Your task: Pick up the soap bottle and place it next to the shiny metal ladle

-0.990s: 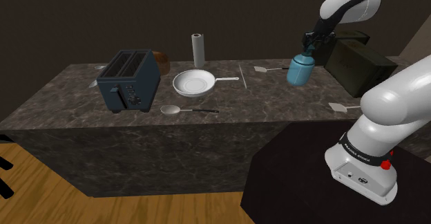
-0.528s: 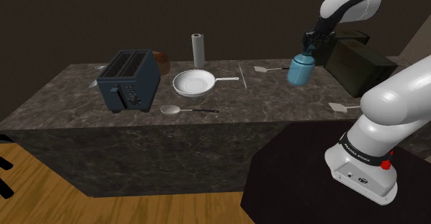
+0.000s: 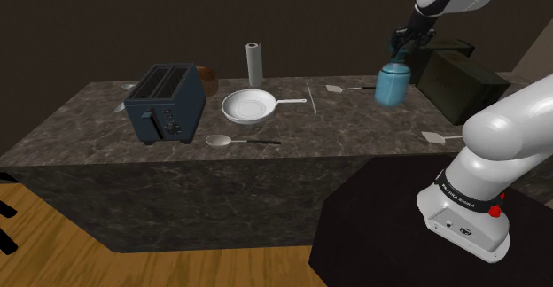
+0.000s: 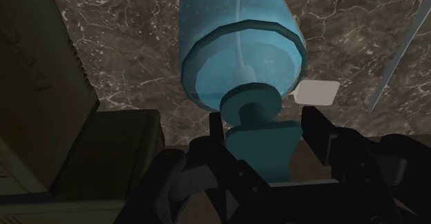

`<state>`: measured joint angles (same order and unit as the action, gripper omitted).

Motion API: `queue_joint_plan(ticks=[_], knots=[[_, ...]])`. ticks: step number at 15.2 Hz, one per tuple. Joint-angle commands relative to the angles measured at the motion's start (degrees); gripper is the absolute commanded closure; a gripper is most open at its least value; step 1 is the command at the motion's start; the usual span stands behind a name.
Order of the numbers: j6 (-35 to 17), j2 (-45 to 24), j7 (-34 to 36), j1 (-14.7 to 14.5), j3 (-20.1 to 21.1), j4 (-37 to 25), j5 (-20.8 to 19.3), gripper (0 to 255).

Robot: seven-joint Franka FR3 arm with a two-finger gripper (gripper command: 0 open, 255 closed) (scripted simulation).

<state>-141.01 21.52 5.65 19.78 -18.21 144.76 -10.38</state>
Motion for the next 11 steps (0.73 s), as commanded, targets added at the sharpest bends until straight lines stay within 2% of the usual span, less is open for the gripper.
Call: queue_joint_plan(ticks=[1,11], knots=[[1.77,0.95,-0.01,0.05,0.21,-0.87,-0.02,255],[10.20,3.89,-0.09,-0.08,1.23,-6.38,0.34,255]])
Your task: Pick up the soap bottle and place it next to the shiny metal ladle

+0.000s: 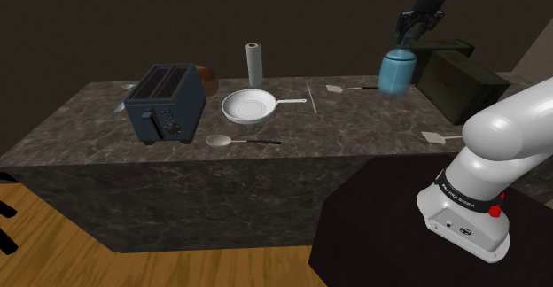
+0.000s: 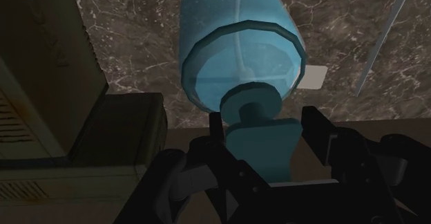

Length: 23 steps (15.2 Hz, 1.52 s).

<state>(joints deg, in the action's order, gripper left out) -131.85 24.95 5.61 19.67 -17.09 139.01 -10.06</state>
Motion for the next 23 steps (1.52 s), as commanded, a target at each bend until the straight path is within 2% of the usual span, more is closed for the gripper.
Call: queue_joint_plan(ticks=[1,23], knots=[[1.86,0.67,-0.07,0.00,0.20,-1.24,0.06,255],[18.97,1.66,-0.83,-0.75,1.77,-17.39,1.46,255]])
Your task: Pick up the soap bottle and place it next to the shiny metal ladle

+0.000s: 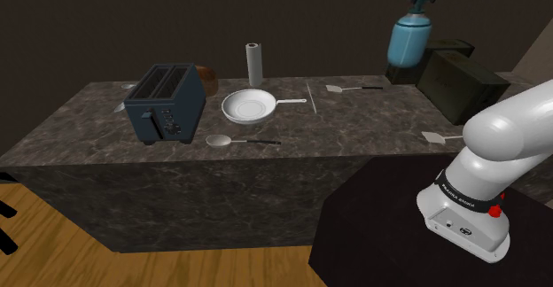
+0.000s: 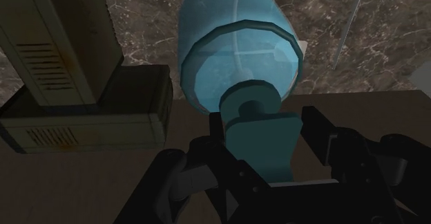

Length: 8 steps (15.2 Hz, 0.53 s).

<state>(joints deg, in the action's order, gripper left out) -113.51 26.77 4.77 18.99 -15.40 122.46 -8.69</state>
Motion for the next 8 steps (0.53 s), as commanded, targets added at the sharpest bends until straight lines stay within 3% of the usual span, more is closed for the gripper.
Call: queue_joint_plan(ticks=[1,8], knots=[[1.38,-0.27,-0.05,-0.11,0.12,-1.69,0.16,255],[6.64,-1.35,-0.44,-0.40,0.39,-8.03,0.68,255]])
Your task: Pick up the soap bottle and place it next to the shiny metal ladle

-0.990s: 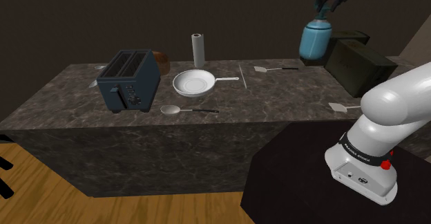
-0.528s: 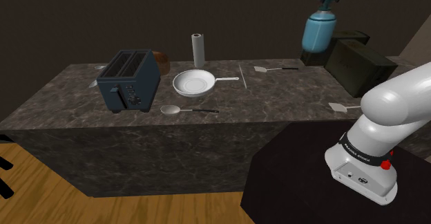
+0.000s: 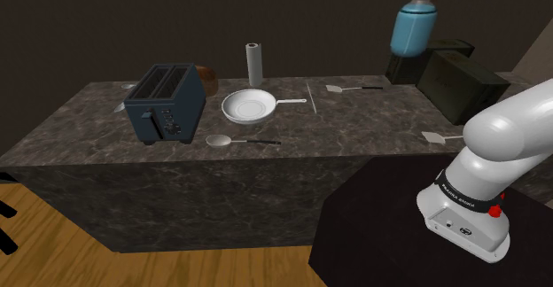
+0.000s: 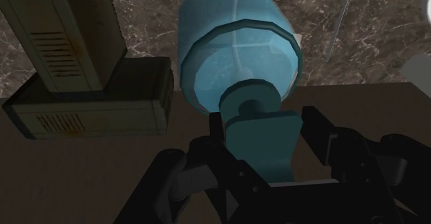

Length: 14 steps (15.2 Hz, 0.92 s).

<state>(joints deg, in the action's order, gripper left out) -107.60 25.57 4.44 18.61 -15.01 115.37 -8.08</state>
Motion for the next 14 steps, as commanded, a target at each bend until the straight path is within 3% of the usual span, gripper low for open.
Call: queue_joint_plan(ticks=[1,14], knots=[[1.49,-0.36,-0.17,-0.07,0.03,-1.90,0.15,255],[11.46,-4.21,-1.16,-0.62,0.08,-15.69,1.25,255]])
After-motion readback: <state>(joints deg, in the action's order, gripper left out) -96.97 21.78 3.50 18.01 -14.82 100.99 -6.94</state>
